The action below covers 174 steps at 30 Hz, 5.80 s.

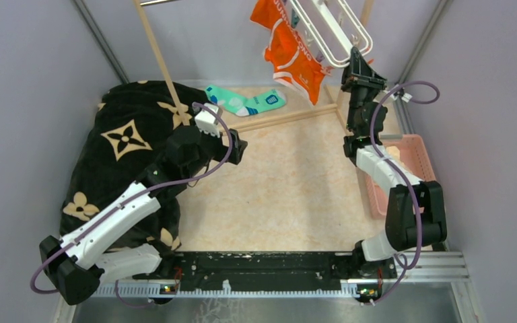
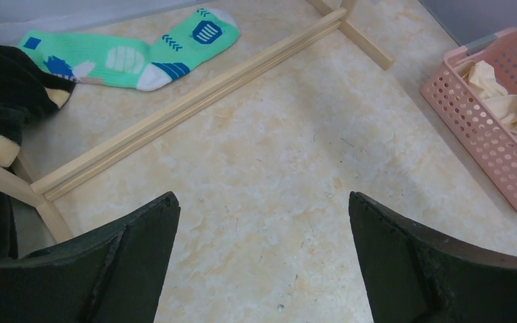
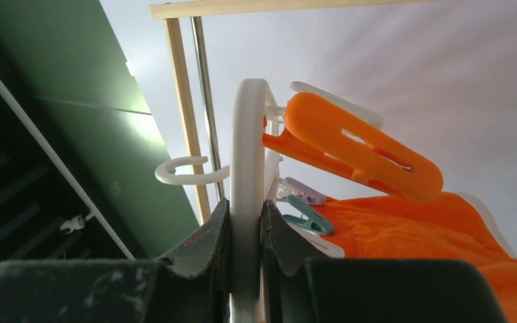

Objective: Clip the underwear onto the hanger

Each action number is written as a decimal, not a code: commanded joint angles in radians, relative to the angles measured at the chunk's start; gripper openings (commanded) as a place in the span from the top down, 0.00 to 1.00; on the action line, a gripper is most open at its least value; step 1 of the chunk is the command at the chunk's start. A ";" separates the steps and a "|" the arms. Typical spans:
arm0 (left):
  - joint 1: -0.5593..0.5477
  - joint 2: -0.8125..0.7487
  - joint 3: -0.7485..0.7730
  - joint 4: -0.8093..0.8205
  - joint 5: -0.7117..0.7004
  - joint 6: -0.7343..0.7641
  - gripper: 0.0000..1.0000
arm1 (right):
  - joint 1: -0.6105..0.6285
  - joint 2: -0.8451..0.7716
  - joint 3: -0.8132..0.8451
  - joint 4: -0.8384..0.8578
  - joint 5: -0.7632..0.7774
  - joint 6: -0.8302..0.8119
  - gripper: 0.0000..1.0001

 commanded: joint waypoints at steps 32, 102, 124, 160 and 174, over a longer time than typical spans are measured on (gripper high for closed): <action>0.007 -0.031 -0.013 0.008 -0.024 -0.007 0.00 | -0.002 -0.005 0.123 0.096 -0.027 0.032 1.00; 0.007 -0.073 -0.041 -0.012 -0.042 -0.006 0.00 | -0.052 0.137 0.231 0.291 -0.161 -0.197 1.00; 0.006 -0.080 -0.049 -0.019 -0.048 -0.006 0.00 | -0.051 0.254 0.271 0.456 -0.187 -0.144 1.00; 0.007 -0.081 -0.048 -0.031 -0.044 -0.005 0.00 | -0.051 0.155 0.100 0.401 -0.166 -0.156 0.68; 0.007 -0.102 -0.079 -0.027 -0.053 -0.011 0.00 | -0.053 -0.084 -0.096 0.294 -0.208 -0.306 0.33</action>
